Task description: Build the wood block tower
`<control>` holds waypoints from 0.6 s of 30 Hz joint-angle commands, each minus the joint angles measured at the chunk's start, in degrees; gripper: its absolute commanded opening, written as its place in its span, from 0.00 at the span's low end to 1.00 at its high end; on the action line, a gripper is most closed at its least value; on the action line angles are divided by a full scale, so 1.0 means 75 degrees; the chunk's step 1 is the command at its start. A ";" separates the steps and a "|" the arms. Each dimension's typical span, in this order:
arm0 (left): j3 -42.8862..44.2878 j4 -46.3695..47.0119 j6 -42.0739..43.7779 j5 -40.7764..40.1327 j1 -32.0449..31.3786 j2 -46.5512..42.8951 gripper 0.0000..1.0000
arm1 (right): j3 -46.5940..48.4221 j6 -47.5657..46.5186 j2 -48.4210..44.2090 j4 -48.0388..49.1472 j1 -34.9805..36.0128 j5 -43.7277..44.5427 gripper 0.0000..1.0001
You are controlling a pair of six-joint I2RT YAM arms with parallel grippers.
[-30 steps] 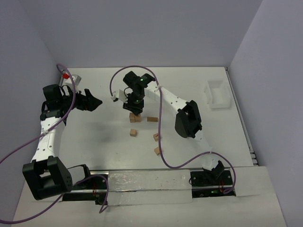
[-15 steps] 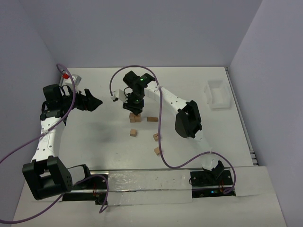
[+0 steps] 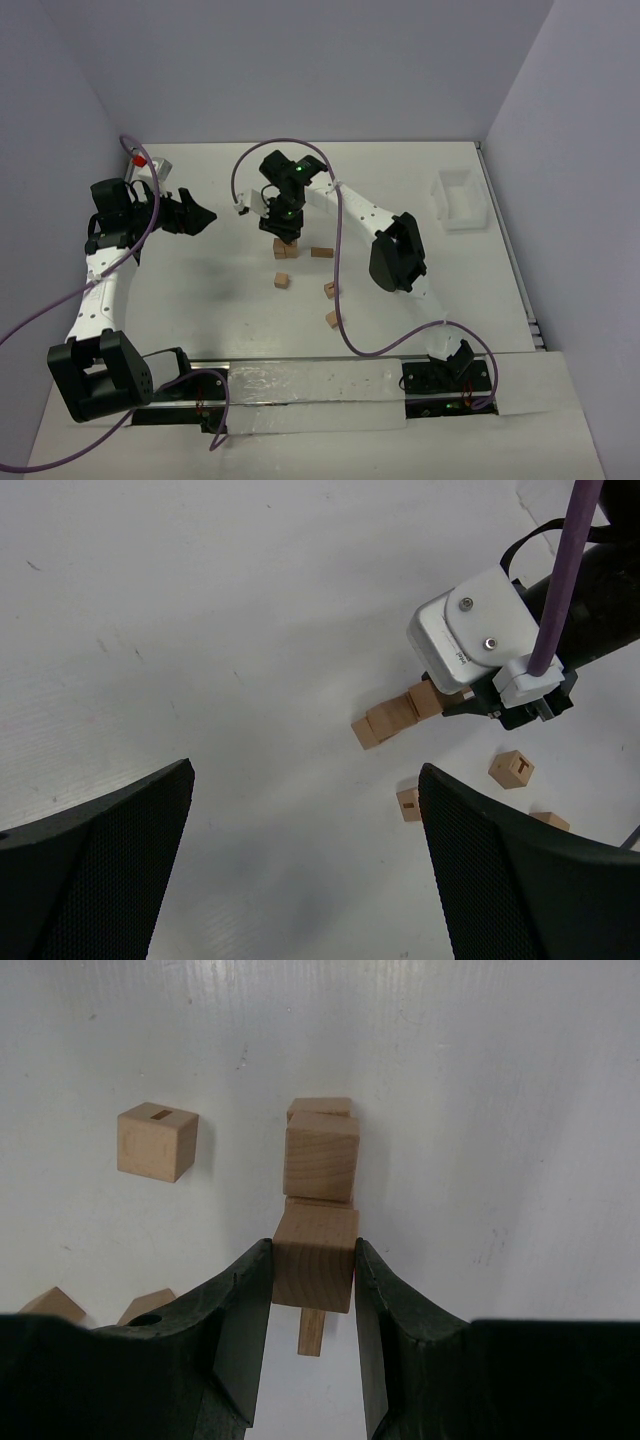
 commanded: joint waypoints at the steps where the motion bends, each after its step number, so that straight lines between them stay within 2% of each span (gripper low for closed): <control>1: 0.0162 0.0351 0.0096 0.0207 0.0074 0.0023 0.99 | 0.0254 -0.0109 0.0056 -0.0167 0.0071 -0.0006 0.20; 18: 0.0132 0.0386 0.0101 0.0201 0.0074 0.0047 0.99 | 0.0119 -0.0110 0.0097 -0.0173 0.0083 0.0087 0.21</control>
